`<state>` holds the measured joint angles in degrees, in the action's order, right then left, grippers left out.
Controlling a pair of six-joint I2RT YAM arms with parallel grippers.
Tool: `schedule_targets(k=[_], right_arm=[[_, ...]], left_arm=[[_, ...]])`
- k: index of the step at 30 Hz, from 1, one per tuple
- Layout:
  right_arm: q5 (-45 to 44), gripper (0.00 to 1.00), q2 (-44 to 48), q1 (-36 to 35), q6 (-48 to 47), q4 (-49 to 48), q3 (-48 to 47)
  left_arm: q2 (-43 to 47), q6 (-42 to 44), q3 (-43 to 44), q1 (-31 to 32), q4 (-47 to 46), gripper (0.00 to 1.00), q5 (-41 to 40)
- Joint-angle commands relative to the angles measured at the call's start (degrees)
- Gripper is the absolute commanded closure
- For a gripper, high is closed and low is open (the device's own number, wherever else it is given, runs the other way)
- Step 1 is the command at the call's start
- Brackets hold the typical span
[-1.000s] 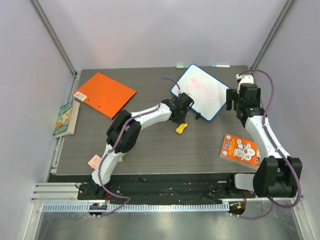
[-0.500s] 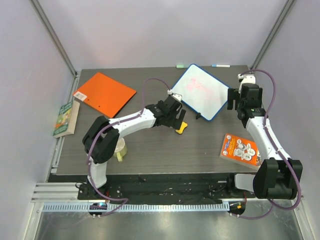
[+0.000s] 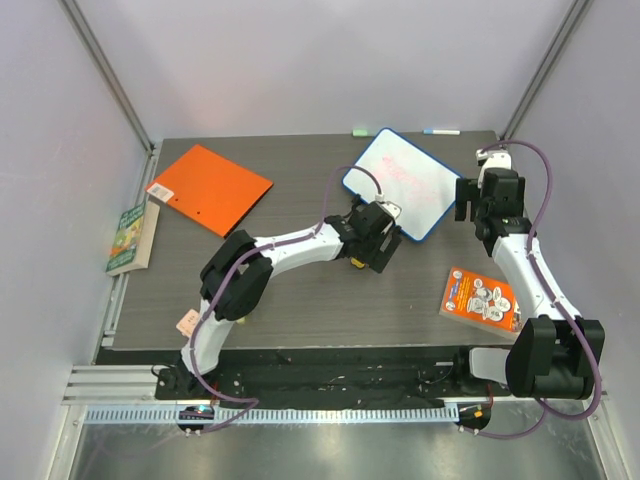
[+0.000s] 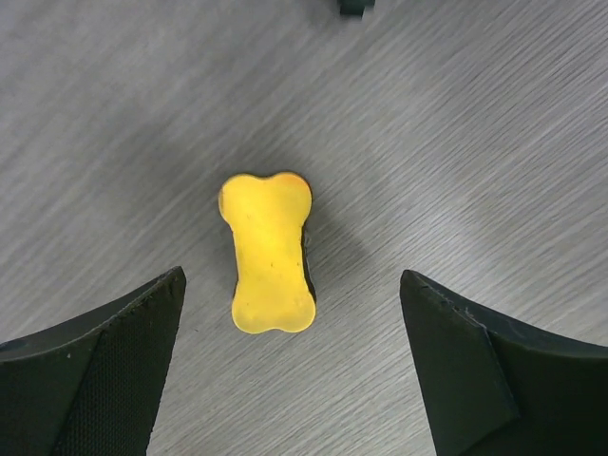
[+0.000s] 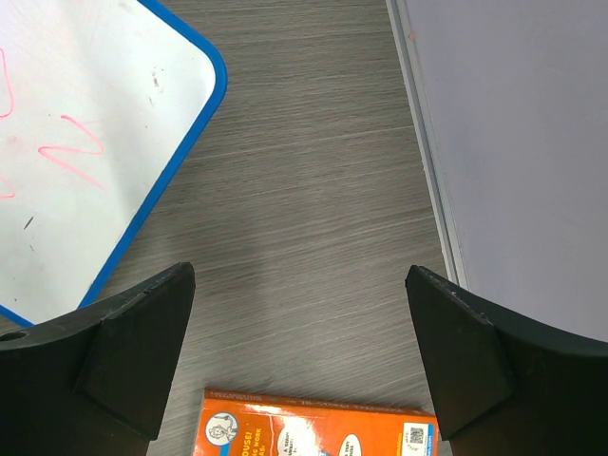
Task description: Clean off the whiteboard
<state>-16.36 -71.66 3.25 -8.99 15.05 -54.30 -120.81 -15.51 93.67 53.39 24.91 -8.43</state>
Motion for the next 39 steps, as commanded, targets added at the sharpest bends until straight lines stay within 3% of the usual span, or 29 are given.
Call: schedule_targets(k=[1,7,10,20,22,30,32,36,39], right_arm=[[0.19,0.02,0.91,0.45,-0.59,-1.51,0.16],[0.45,0.02,0.91,0.62,-0.5,-1.43,0.25],[0.63,0.02,0.82,0.71,-0.67,-1.43,0.43],[0.63,0.02,0.73,0.89,-0.94,-1.34,0.51],[0.63,0.02,0.64,0.97,-0.94,-1.34,0.69],[5.1,0.0,1.35,2.11,-1.38,-0.99,-0.36],[6.94,0.0,0.82,2.9,-1.2,-0.81,-1.06],[17.92,0.0,-0.41,5.28,-3.3,-2.29,-3.26],[20.38,0.0,-2.86,6.85,-2.18,-2.49,-5.62]], left_arm=[[-1.0,0.57,1.34,0.23,2.17,0.11,-3.09],[-1.7,1.01,2.04,0.23,2.6,0.23,-4.85],[-2.67,1.18,2.75,0.23,2.86,0.44,-4.93],[-5.39,1.01,4.94,0.14,3.31,0.41,-3.79],[-5.66,0.83,5.12,-0.03,3.39,0.53,-3.7],[-5.05,-1.01,3.81,-2.49,2.08,0.82,-0.9],[-3.91,-1.63,1.96,-3.11,0.85,0.99,0.16],[-0.48,-1.11,-0.15,-4.51,0.05,1.0,0.43],[1.72,-0.31,-0.07,-5.22,0.76,1.0,0.17]])
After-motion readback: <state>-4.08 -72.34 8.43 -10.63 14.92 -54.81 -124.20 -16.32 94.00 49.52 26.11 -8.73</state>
